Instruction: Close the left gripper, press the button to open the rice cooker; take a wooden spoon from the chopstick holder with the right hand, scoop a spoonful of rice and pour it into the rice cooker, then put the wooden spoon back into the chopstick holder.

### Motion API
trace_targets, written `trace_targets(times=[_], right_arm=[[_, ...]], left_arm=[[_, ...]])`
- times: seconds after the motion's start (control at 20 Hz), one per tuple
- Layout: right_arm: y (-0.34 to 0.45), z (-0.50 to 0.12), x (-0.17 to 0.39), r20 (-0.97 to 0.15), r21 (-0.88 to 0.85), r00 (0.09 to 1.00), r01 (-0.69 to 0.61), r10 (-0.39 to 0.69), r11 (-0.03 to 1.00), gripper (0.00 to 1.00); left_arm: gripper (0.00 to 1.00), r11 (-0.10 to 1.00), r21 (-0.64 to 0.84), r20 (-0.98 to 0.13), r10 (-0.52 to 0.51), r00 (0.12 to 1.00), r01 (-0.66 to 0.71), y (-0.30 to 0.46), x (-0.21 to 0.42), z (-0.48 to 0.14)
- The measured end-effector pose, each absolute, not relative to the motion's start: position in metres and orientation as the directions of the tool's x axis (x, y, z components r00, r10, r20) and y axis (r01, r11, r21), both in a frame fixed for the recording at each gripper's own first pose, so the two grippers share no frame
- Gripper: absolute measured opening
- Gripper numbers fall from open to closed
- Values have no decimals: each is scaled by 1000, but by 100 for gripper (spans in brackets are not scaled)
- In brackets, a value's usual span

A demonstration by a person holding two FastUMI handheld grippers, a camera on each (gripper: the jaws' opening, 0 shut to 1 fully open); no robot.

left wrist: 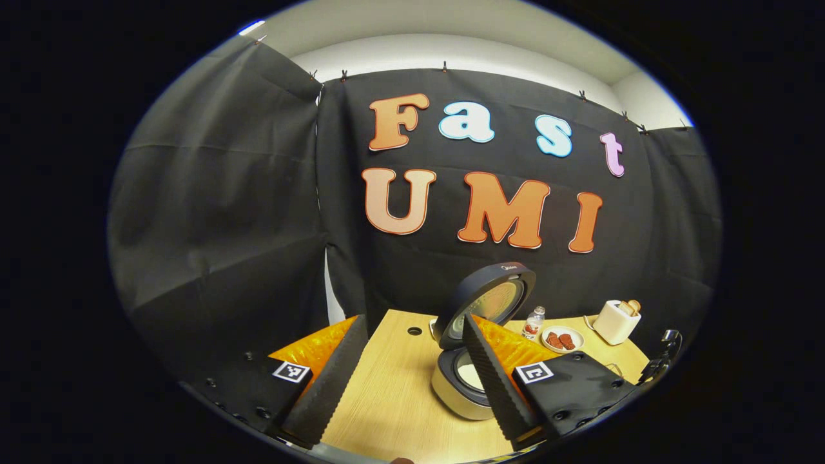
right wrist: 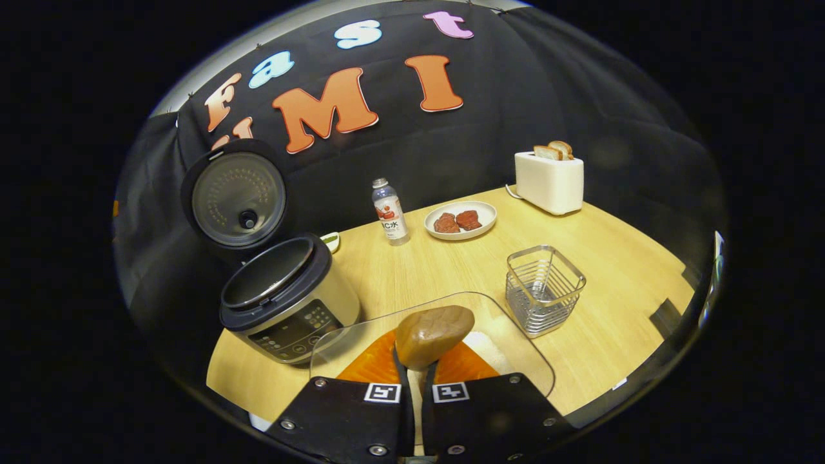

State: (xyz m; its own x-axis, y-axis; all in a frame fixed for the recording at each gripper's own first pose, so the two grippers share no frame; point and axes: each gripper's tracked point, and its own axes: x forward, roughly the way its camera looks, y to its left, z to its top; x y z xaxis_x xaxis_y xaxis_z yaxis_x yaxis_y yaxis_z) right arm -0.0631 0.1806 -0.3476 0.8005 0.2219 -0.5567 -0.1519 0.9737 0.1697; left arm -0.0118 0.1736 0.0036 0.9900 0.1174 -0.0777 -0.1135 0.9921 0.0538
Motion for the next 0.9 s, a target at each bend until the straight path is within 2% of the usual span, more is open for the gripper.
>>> trace_targets(times=[0.15, 0.35, 0.6, 0.9], right_arm=[[195, -350, -66, -558, 239, 791, -136, 250, 962, 4], [189, -353, -62, -572, 347, 786, -27, 235, 937, 4], [181, -363, -65, -578, 615, 764, 179, 285, 768, 4], [164, -364, -67, -578, 697, 759, 268, 300, 665, 4]], left_arm=[[100, 993, 46, -83, 116, 990, -113, 175, -8, 0], [100, 993, 45, -91, 109, 990, -105, 174, -6, -4], [100, 995, 32, -87, 101, 991, -98, 169, -4, -3], [100, 995, 43, -82, 88, 993, -84, 157, -1, 0]])
